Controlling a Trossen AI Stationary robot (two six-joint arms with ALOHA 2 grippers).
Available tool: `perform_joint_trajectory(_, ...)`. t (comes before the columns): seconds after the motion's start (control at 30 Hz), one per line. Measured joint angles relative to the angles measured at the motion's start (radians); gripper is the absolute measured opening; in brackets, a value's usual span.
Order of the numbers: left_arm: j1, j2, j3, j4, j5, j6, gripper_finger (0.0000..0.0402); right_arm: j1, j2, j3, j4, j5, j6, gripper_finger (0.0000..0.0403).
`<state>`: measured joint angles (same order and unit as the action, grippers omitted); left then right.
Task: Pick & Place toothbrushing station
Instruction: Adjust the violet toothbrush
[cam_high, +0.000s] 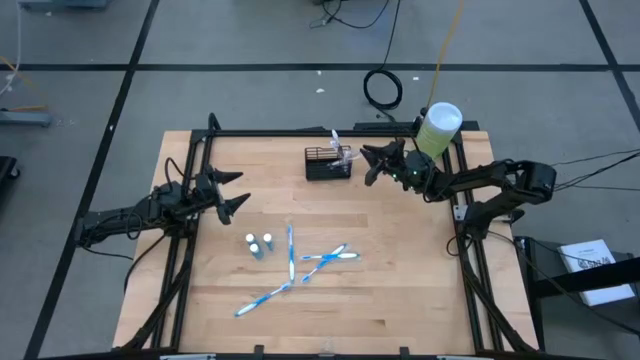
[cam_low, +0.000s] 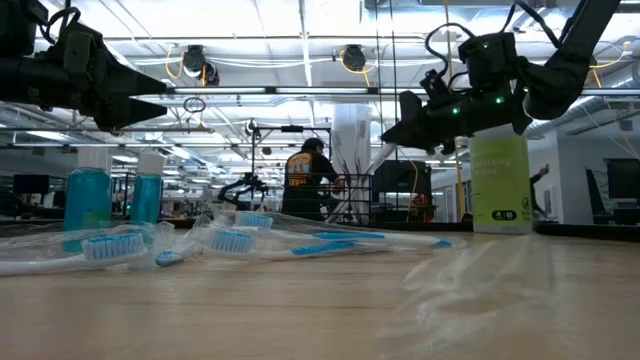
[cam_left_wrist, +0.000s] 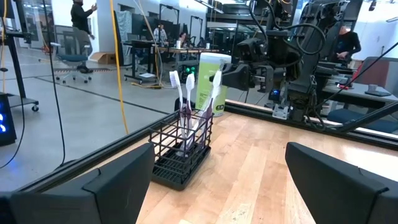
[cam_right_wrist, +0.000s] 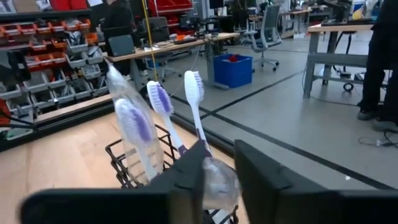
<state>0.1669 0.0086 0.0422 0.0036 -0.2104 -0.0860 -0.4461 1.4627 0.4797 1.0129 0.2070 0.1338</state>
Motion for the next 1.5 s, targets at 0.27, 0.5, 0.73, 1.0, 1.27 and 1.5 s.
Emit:
perform_joint_trajectory(0.27,0.000,0.000,0.000,0.000,0.000,0.000,0.0367,0.000,-0.006,0.010,0.014,0.000,-0.034,0.0007)
perform_joint_trajectory(0.5,0.000,0.000,0.000,0.000,0.000,0.000,0.0367,0.000,-0.098,0.040,-0.045,0.000,-0.073,0.0001)
perform_joint_trajectory(0.73,0.000,0.000,0.000,0.000,0.000,0.000,0.0367,0.000,-0.224,0.143,-0.403,0.000,-0.124,0.0001)
perform_joint_trajectory(1.0,0.000,0.000,0.000,0.000,0.000,0.000,0.0367,0.000,-0.236,0.333,-0.730,-0.023,-0.191,0.0000)
perform_joint_trajectory(1.27,0.000,0.000,0.000,0.000,0.000,0.000,0.0367,0.000,-0.197,0.467,-0.871,-0.135,-0.208,0.0000)
perform_joint_trajectory(1.5,0.000,0.000,0.000,0.000,0.000,0.000,0.0367,0.000,-0.137,0.538,-0.992,-0.186,-0.237,0.0000)
